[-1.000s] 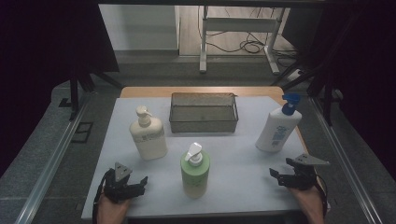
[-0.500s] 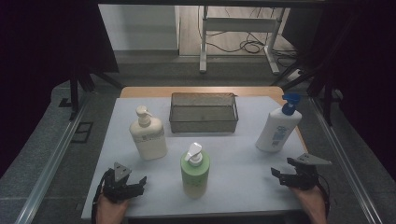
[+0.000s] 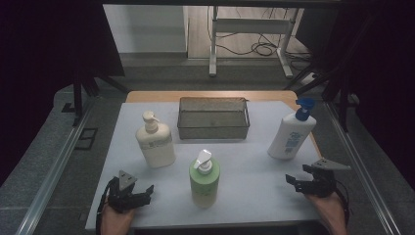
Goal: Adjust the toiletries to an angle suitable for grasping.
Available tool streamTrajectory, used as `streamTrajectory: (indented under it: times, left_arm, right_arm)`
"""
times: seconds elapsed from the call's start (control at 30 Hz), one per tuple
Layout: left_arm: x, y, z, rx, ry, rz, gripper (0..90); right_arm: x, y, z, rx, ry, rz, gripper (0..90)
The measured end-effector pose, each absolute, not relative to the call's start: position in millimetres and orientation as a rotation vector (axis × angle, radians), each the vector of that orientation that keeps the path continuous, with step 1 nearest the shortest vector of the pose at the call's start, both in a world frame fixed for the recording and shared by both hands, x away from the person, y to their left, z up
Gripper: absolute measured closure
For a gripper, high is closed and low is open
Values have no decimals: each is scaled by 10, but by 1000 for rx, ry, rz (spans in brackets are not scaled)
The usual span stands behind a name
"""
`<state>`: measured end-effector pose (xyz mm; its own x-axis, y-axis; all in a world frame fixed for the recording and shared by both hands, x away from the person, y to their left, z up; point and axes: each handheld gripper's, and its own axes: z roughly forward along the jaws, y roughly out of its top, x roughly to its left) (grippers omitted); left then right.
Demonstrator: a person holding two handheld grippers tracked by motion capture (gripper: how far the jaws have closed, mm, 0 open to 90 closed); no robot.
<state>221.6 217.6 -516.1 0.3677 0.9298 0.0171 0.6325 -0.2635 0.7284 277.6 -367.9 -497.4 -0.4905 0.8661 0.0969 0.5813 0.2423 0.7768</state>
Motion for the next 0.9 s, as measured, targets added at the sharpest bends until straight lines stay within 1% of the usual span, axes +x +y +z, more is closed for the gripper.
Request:
streamTrajectory:
  times: [0.33,0.53,0.9]
  left_arm:
    - [2216,2174,-5164,1988,1343,593,126]
    - [2220,2170,-5176,1996,1343,594,126]
    - [2225,2175,-5185,2000,1340,594,125]
  right_arm:
    - [2810,-3683,-4950,1317,2193,1117,135]
    - [2830,-3721,-4915,1298,2208,1089,206]
    - [2863,-3840,-4853,1315,2192,1084,200]
